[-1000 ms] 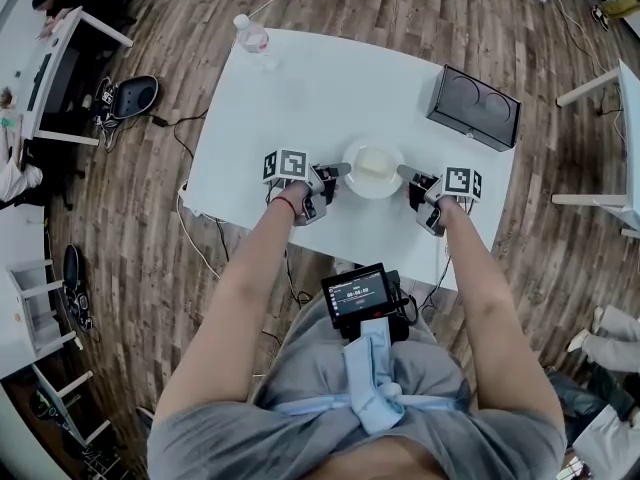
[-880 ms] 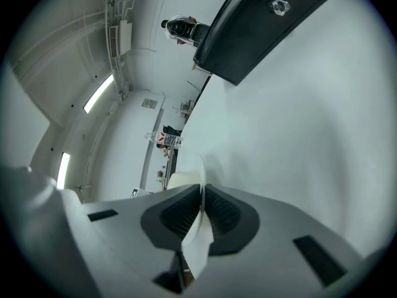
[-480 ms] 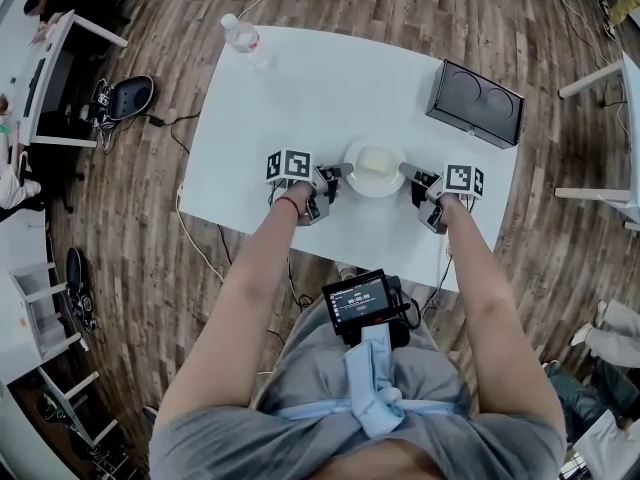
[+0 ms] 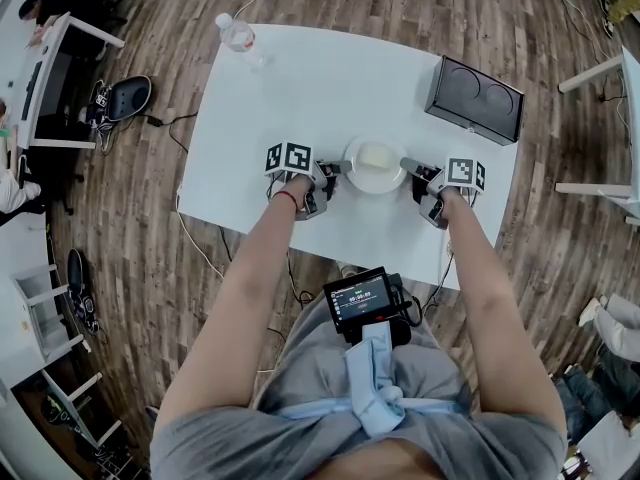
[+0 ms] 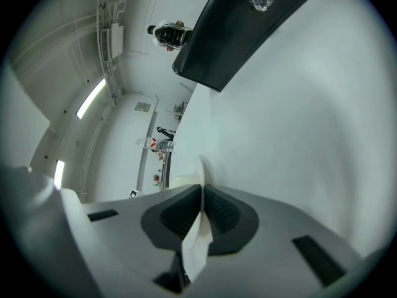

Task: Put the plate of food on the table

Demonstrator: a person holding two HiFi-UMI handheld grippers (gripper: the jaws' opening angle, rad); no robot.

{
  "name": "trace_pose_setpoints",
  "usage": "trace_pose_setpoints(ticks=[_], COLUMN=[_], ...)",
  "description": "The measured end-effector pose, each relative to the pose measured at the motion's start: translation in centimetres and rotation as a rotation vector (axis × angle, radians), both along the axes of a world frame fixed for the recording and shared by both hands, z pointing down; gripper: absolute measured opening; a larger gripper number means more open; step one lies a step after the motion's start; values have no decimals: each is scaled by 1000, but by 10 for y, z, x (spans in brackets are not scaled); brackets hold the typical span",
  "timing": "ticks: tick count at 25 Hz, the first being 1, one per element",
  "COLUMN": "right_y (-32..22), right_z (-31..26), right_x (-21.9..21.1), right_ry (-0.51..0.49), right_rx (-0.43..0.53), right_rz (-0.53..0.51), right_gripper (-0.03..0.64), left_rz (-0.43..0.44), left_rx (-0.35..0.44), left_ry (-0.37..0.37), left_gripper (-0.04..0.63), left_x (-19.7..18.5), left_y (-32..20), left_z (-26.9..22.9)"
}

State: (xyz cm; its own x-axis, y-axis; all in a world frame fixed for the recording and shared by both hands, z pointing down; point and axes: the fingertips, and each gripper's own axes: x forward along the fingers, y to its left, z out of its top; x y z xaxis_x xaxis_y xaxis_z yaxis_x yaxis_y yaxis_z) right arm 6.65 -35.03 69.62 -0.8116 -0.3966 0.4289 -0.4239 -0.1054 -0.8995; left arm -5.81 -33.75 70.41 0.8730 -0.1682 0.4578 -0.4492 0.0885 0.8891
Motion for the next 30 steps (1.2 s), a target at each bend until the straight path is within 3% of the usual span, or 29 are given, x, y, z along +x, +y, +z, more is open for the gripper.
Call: trace_pose_setpoints(ticks=[8, 15, 21, 25, 30], right_y=[-3, -4, -5, -7, -4], right_z=[2, -1, 0, 0, -1], right_x=[1, 2, 1, 2, 1], right_ry=[37, 53, 80, 95, 133], right_rx=[18, 26, 32, 33, 52], right_rz=[-17, -22, -28, -35, -61], right_gripper=[37, 37, 38, 38, 38], left_rz=[30, -3, -23, 4, 74], left_rx=[13, 55, 119, 208, 389], left_ry=[-39, 7, -2, -41, -114], left_gripper=[29, 29, 29, 29, 29], left_x=[-12, 0, 7, 12, 15], left_y=[5, 13, 24, 29, 30], left_z=[0, -25, -40, -47, -54])
